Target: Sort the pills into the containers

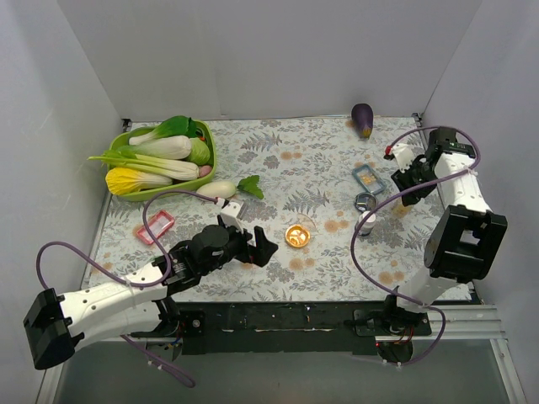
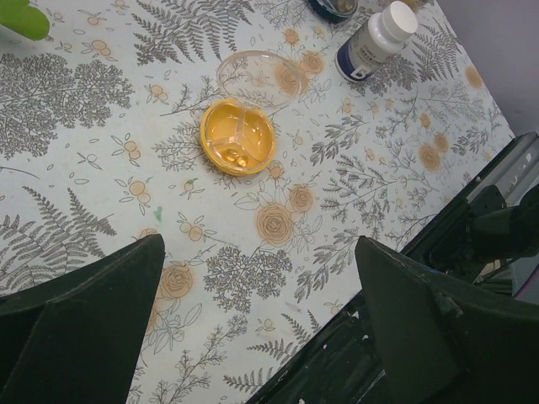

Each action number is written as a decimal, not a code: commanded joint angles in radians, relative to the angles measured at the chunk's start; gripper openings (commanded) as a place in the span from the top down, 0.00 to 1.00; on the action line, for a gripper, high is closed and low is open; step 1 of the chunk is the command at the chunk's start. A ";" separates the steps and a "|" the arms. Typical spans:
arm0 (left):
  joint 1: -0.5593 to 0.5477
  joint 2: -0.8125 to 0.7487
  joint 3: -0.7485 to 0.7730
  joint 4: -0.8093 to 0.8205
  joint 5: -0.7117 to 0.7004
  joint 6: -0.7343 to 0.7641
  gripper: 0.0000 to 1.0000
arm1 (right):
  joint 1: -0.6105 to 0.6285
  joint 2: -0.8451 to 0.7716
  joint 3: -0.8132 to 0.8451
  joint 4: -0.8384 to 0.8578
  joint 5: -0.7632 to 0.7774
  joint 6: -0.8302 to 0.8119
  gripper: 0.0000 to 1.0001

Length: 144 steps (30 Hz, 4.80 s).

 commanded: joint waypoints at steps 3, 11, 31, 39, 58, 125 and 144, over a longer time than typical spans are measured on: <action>0.031 0.010 -0.029 0.035 0.035 -0.070 0.02 | -0.011 0.035 -0.007 -0.033 0.008 -0.074 0.83; 0.051 0.024 -0.048 0.046 0.061 -0.113 0.02 | -0.011 0.085 0.060 -0.105 -0.026 -0.083 0.40; 0.203 0.265 -0.157 0.287 0.315 -0.307 0.46 | 0.527 -0.116 -0.089 0.254 -0.426 0.295 0.73; 0.223 0.539 -0.077 0.360 0.369 -0.293 0.94 | 0.574 0.023 -0.066 0.304 -0.293 0.380 0.86; 0.226 0.835 0.096 0.426 0.489 -0.317 1.00 | 0.707 -0.019 -0.247 0.389 -0.263 0.414 0.89; 0.232 -0.058 -0.086 -0.083 0.128 -0.247 0.43 | 0.808 0.143 -0.075 0.251 -0.440 0.337 0.77; 0.234 -0.331 -0.008 -0.370 -0.031 -0.209 0.27 | 1.072 -0.003 -0.374 0.577 0.028 0.026 0.11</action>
